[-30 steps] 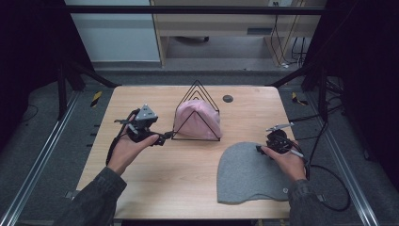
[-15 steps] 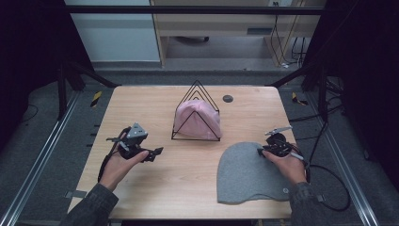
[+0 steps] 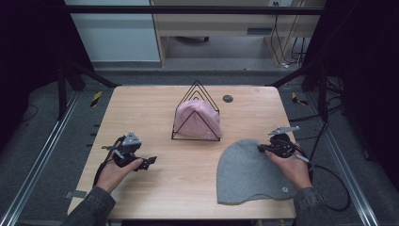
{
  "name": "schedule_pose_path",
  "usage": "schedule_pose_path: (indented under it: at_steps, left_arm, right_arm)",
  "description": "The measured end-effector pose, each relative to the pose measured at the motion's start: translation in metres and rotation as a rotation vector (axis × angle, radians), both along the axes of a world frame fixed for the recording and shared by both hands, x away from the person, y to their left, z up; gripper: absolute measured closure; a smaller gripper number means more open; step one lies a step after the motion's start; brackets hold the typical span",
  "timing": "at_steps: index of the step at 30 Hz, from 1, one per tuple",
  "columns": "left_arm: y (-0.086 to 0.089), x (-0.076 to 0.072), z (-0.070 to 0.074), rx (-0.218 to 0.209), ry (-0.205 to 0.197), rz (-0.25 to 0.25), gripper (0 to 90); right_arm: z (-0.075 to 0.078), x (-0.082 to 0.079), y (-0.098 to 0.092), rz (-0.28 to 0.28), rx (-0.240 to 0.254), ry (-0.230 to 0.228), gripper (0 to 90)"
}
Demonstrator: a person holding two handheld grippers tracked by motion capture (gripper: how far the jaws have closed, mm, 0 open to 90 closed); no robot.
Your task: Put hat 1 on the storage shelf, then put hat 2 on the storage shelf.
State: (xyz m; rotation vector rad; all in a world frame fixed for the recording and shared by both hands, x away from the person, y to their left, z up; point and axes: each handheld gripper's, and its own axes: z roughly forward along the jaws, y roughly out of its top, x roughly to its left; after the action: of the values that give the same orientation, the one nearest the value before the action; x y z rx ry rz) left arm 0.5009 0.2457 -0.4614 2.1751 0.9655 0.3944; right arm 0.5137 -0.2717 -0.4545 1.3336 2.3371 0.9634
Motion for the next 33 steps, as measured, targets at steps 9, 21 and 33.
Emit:
schedule_pose_path:
  at_steps: [9,21,33]
  left_arm:
    - [-0.004,-0.005,0.002,-0.031,0.018,-0.030,8.6]
    - [-0.016,-0.019,0.009,-0.066,0.031,-0.125,9.1]
    - [-0.025,-0.028,0.020,-0.093,0.026,-0.228,10.0]
  right_arm:
    - [0.037,-0.018,0.024,0.103,0.034,-0.104,86.5]
    - [0.094,-0.042,0.089,0.304,0.039,-0.237,86.6]
    - [0.129,-0.042,0.135,0.422,0.024,-0.321,86.7]
